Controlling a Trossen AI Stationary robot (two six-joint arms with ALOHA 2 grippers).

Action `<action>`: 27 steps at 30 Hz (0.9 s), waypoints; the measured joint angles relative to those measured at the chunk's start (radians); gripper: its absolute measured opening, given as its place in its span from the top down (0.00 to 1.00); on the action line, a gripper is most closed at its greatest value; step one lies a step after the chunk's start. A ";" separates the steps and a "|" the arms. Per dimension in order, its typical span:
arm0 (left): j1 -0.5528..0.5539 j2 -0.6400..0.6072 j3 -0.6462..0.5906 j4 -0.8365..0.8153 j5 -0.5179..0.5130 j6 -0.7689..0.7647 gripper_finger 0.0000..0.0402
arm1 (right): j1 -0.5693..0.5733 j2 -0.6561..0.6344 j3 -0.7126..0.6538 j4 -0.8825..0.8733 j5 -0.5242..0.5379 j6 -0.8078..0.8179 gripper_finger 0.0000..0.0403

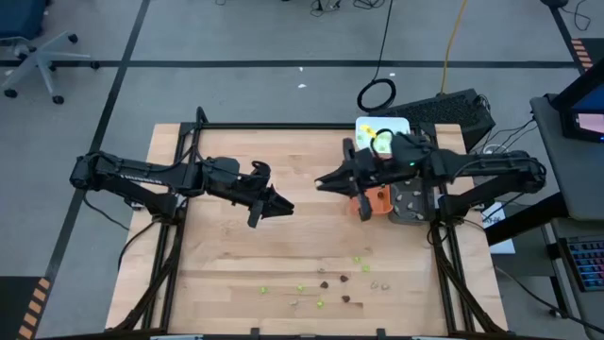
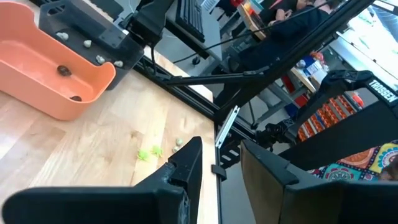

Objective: Sort Halloween decoration
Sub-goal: Put the white skull toy into the black bin

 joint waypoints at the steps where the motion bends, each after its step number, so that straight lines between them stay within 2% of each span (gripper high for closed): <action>1: 0.000 0.000 0.000 0.000 0.000 0.000 0.73 | 0.000 -0.013 0.000 -0.005 0.000 -0.056 0.99; 5: -0.001 0.000 0.000 0.008 0.000 0.000 0.73 | 0.000 -0.055 0.000 -0.021 0.000 -0.252 0.99; 12: -0.001 0.000 0.000 0.012 0.000 0.001 0.73 | 0.000 -0.102 0.000 -0.067 0.000 -0.444 0.99; 21: -0.001 0.000 0.000 0.012 0.000 0.006 0.73 | 0.001 -0.120 0.000 -0.100 0.000 -0.460 0.99; 27: -0.001 0.000 0.000 0.011 0.000 0.002 0.73 | 0.001 -0.131 0.000 -0.100 -0.001 -0.390 0.99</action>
